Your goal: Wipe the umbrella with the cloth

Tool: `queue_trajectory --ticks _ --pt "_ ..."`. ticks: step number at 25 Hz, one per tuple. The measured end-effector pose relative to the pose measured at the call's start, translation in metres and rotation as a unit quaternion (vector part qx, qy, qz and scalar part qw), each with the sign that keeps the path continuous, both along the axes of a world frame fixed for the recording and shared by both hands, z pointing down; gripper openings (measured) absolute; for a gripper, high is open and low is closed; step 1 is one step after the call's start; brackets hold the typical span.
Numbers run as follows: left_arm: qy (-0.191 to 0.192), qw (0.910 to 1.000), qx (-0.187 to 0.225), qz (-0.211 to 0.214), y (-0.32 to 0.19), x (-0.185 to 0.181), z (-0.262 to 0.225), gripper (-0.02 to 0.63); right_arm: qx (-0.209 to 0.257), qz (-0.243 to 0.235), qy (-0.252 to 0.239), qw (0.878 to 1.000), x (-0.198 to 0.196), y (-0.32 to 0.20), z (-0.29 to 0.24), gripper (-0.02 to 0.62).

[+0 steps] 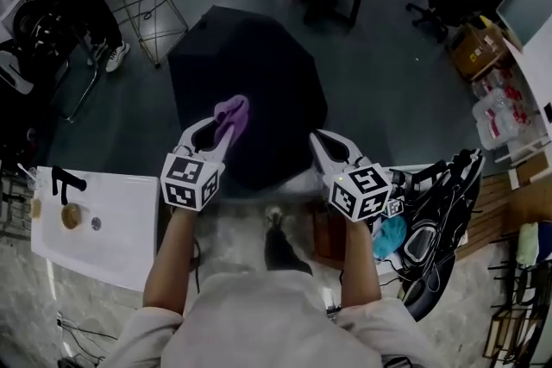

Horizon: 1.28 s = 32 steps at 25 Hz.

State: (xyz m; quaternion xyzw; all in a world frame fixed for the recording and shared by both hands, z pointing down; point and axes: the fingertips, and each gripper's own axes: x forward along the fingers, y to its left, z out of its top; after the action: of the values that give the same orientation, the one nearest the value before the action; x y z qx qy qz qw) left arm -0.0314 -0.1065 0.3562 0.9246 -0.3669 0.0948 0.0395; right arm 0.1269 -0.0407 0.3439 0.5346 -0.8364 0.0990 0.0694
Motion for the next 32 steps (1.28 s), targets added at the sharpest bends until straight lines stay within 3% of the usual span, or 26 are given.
queue_trajectory --ticks 7,13,19,22,28,32 --pt "-0.014 0.9992 -0.029 -0.024 -0.109 0.060 0.034 0.101 -0.031 0.022 -0.028 0.999 0.057 -0.083 0.032 0.005" --pt "-0.039 0.9965 -0.066 -0.033 -0.203 0.121 0.084 0.101 -0.058 0.015 0.002 0.998 0.102 -0.150 0.066 0.005" --pt "-0.036 0.9929 -0.103 -0.046 -0.277 0.165 0.141 0.101 -0.083 0.020 -0.019 0.996 0.138 -0.207 0.097 0.005" --pt "-0.028 0.9899 -0.126 -0.058 -0.307 0.184 0.173 0.101 -0.098 0.030 -0.024 0.994 0.149 -0.224 0.119 0.005" --pt "-0.059 0.9756 -0.203 -0.060 -0.332 0.223 0.244 0.101 -0.130 0.057 -0.028 0.990 0.159 -0.242 0.162 0.005" --pt "-0.047 0.9703 -0.230 -0.058 -0.341 0.250 0.278 0.100 -0.147 0.068 -0.042 0.986 0.167 -0.245 0.181 0.005"
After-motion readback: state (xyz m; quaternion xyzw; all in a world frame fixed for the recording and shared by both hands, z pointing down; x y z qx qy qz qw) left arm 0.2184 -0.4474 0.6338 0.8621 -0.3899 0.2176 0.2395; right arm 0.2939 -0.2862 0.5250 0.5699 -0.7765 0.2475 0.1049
